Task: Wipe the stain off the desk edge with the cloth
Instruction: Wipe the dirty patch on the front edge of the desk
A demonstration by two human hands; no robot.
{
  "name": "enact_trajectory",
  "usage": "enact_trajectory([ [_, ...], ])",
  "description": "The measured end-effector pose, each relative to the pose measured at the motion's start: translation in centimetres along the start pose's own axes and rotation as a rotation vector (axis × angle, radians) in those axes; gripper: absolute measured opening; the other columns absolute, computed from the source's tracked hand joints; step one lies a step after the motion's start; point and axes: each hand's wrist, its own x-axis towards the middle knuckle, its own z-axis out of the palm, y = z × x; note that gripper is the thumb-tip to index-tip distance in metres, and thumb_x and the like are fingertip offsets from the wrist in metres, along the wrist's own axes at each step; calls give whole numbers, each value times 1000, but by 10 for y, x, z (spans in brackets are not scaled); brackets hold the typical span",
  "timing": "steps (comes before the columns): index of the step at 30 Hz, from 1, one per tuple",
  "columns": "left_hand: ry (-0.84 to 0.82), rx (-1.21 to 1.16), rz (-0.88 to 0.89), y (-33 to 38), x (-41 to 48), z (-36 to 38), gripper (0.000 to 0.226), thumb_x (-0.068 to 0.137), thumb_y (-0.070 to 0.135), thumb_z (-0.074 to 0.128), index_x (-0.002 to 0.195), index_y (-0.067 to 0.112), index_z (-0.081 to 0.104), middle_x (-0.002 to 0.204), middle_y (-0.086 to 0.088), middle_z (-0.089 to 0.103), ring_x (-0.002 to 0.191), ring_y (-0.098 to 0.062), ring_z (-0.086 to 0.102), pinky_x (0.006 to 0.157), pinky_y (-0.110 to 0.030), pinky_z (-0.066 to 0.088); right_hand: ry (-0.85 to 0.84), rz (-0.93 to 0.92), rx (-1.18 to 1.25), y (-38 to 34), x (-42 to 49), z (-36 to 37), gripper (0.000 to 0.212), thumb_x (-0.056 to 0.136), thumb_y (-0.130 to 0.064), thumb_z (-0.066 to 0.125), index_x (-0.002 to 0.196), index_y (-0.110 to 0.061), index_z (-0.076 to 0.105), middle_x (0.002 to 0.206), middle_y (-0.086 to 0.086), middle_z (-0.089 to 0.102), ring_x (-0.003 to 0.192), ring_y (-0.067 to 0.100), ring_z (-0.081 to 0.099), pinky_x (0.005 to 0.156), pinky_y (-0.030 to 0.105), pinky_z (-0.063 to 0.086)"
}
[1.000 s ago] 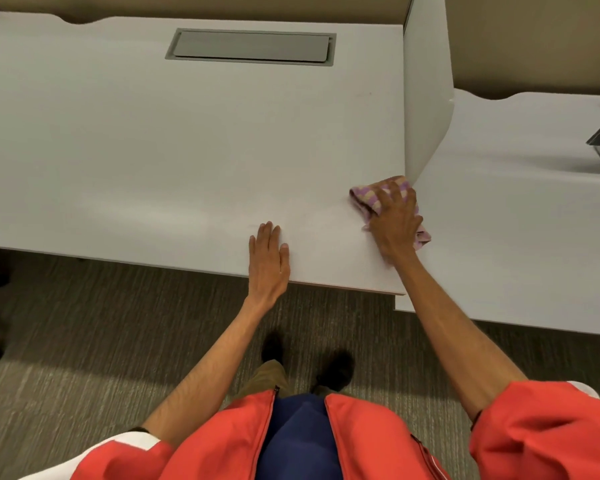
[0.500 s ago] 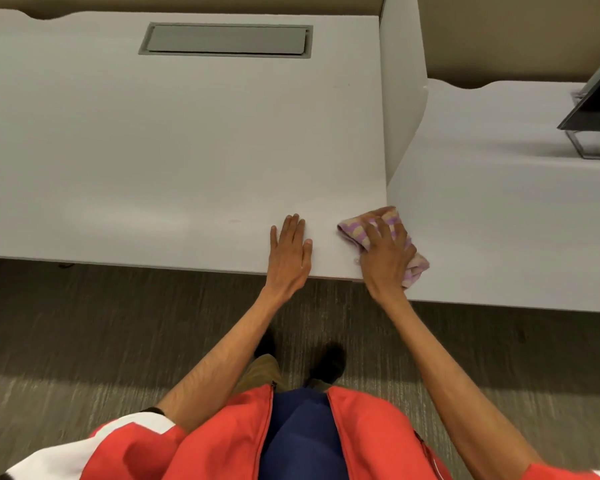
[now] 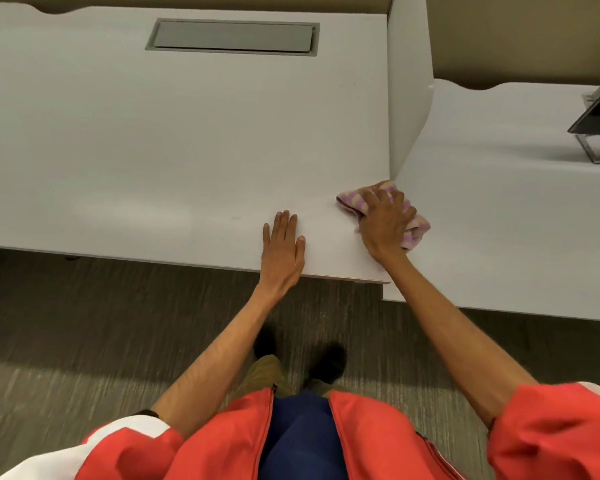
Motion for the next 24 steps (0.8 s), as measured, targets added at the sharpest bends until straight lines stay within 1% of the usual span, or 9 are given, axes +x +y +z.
enact_trajectory([
  [2,-4,68,-41,-15,-1,-7,59,106,35,23,157,9,10,166,-8,6,154,-19,0,126,-43,-5,7,-25,18,-14,15,2,47,84,-9,63,128,-27,57,142,1,52,139,32,28,105,55,26],
  [4,-12,110,-95,-31,-1,-15,62,106,38,21,157,7,3,166,-9,1,154,-21,-4,125,-43,-7,9,-40,30,-29,21,8,48,84,-7,64,128,-25,57,142,3,52,142,32,25,110,60,22],
  [6,-18,105,-138,-47,0,-24,65,106,40,20,156,5,-2,166,-12,-4,154,-22,-7,125,-42,-6,2,-62,47,-48,20,16,46,87,-8,62,130,-24,56,144,5,50,145,34,22,113,63,16],
  [8,-11,86,-157,-61,2,-31,64,106,37,21,156,5,-3,166,-13,-5,154,-23,-8,126,-40,-6,-18,-109,73,-69,12,24,42,92,-11,57,132,-25,55,146,5,48,147,35,21,114,63,13],
  [10,-7,64,-158,-71,5,-35,63,106,34,22,156,4,-2,166,-13,-5,154,-22,-8,125,-38,-8,-43,-160,76,-83,-2,31,42,94,-13,54,133,-27,54,147,2,48,146,33,23,113,61,15],
  [13,-9,35,-138,-80,9,-38,60,106,27,24,156,5,0,166,-12,-4,154,-22,-7,124,-37,-9,-66,-248,54,-94,-30,37,44,93,-13,56,134,-28,55,146,0,50,145,33,26,111,60,19],
  [16,-11,20,-89,-85,8,-37,62,102,18,31,157,6,4,166,-11,-1,154,-21,-4,125,-40,-7,-96,-308,39,-89,-56,36,50,88,-9,60,133,-28,56,143,1,53,139,32,34,106,58,25],
  [19,-18,122,-57,-84,7,-34,65,101,21,33,157,6,4,166,-12,0,154,-23,-4,125,-45,-6,-101,-334,20,-73,-79,32,52,85,-10,62,133,-29,56,141,-1,53,135,30,37,103,54,27],
  [24,-65,152,29,-68,9,-28,65,103,30,27,157,9,-1,166,-11,-6,153,-23,-9,122,-54,-12,-97,-226,11,-40,-103,25,54,83,-13,67,133,-30,57,141,-1,54,136,30,37,106,55,27],
])
